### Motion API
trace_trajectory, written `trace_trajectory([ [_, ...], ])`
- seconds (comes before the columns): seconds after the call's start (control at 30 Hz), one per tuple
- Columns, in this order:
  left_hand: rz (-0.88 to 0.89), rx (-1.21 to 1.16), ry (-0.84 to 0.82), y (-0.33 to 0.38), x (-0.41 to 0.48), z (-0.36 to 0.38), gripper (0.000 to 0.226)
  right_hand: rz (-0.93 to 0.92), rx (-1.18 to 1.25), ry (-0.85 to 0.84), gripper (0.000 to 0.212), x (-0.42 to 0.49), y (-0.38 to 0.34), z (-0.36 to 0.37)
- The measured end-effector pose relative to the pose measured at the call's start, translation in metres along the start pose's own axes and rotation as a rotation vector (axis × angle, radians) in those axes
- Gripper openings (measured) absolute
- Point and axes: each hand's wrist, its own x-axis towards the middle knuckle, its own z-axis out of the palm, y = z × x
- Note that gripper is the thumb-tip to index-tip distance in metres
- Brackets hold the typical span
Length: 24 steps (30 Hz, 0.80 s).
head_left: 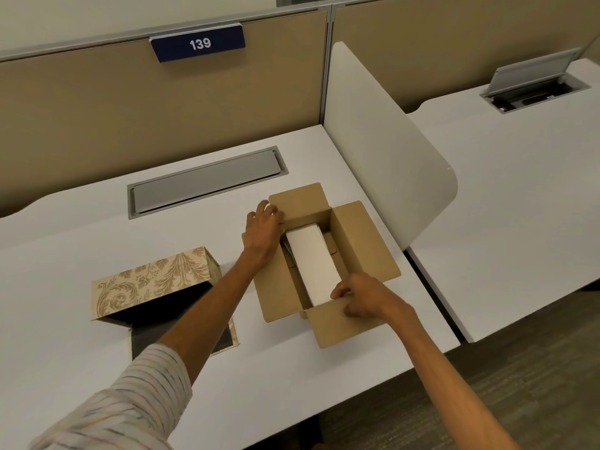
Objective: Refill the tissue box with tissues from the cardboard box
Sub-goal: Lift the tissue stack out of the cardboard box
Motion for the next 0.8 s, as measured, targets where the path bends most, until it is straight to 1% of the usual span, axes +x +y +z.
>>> trace_trajectory([
  [0.07, -0.026, -0.06, -0.051, 0.0, -0.001, 0.001, 0.021, -0.035, -0.002, 0.039, 0.044, 0.003, 0.003, 0.009],
  [0.13, -0.066, -0.122, -0.083, -0.001, 0.002, 0.001, 0.022, -0.044, 0.002, 0.103, 0.039, 0.005, 0.005, 0.013],
  [0.23, -0.121, -0.181, -0.082, 0.0, 0.005, 0.001, 0.025, -0.046, 0.007, 0.173, 0.032, 0.005, 0.008, 0.017],
  [0.5, -0.138, -0.19, -0.163, 0.006, 0.009, 0.007, 0.021, -0.086, 0.003, 0.323, 0.018, 0.006, 0.01, 0.026],
  [0.6, -0.12, -0.167, -0.185, 0.005, 0.01, 0.005, 0.019, -0.086, 0.009, 0.317, 0.019, 0.006, 0.01, 0.025],
  [0.67, -0.092, -0.114, -0.192, 0.003, 0.009, 0.003, 0.02, -0.079, 0.005, 0.278, 0.025, 0.005, 0.01, 0.023],
  [0.8, 0.02, 0.033, -0.133, 0.001, 0.005, 0.0, 0.038, -0.071, -0.03, 0.177, 0.036, 0.003, 0.012, 0.015],
])
